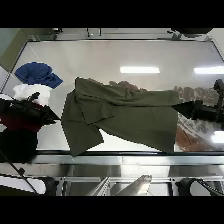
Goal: Fold the shirts.
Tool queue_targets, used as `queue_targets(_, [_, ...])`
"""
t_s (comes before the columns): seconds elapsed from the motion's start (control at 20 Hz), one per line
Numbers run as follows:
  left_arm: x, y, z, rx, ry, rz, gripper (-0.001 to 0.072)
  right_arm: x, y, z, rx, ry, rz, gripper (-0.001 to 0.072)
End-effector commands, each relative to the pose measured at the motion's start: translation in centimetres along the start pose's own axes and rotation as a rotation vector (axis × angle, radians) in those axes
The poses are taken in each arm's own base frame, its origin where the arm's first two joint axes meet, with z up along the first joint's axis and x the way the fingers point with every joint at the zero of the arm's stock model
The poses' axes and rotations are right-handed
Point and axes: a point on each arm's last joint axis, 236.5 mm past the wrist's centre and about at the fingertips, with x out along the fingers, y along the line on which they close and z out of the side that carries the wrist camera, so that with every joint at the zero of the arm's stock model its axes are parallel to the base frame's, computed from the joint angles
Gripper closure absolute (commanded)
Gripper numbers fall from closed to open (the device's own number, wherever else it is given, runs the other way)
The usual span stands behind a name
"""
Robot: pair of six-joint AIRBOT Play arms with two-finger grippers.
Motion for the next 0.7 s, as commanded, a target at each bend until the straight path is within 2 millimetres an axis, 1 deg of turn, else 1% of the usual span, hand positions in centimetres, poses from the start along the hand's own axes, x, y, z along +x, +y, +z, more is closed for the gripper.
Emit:
queue_targets(0.0, [1.5, -1.4, 2.1, 0.025, -0.069, -0.108, 0.0361, -0.5, 1.2, -0.8, -0.016, -0.009, -0.008, 0.0699])
queue_targets(0.1, [2.6, -2.6, 2.4, 0.051, -0.061, -0.16, 0.0362, -0.6, 1.5, -0.7, -0.024, -0.014, -0.009, 0.07])
queue_targets(0.2, [4.0, -3.1, 1.6, 0.062, -0.005, -0.179, 0.0363, -0.6, 1.8, -1.2, -0.014, 0.004, 0.001, 0.0699])
queue_targets(0.25, [4.5, -3.4, 0.9, 0.08, 0.027, -0.193, 0.0364, -0.6, 1.8, -2.0, -0.007, 0.038, 0.0, 0.0699])
queue_targets(0.3, [4.8, -3.7, 0.4, 0.094, 0.054, -0.206, 0.0371, -0.7, 1.1, -3.1, 0.019, 0.085, -0.03, 0.07])
queue_targets(0.35, [4.7, -3.8, 0.0, 0.107, 0.068, -0.209, 0.0523, -1.1, -0.5, -4.5, 0.054, 0.142, -0.109, 0.07])
queue_targets(0.4, [4.6, -3.8, -0.3, 0.124, 0.077, -0.208, 0.0679, -1.8, -2.6, -5.8, 0.094, 0.185, -0.217, 0.07])
queue_targets(0.45, [4.2, -3.8, -0.4, 0.132, 0.074, -0.21, 0.0699, -3.2, -5.4, -6.9, 0.156, 0.211, -0.377, 0.0699])
queue_targets(0.5, [3.7, -3.8, -0.2, 0.131, 0.061, -0.212, 0.07, -4.9, -8.1, -7.7, 0.219, 0.218, -0.532, 0.0698])
queue_targets(0.55, [3.2, -3.7, -0.1, 0.13, 0.046, -0.211, 0.07, -6.7, -10.2, -8.5, 0.273, 0.222, -0.663, 0.0687])
queue_targets(0.6, [2.9, -3.7, 0.1, 0.131, 0.036, -0.21, 0.07, -8.1, -11.6, -9.2, 0.3, 0.239, -0.75, 0.0537])
queue_targets(0.65, [2.6, -3.7, 0.1, 0.131, 0.031, -0.21, 0.0699, -9.0, -12.6, -9.8, 0.311, 0.261, -0.806, 0.0248])
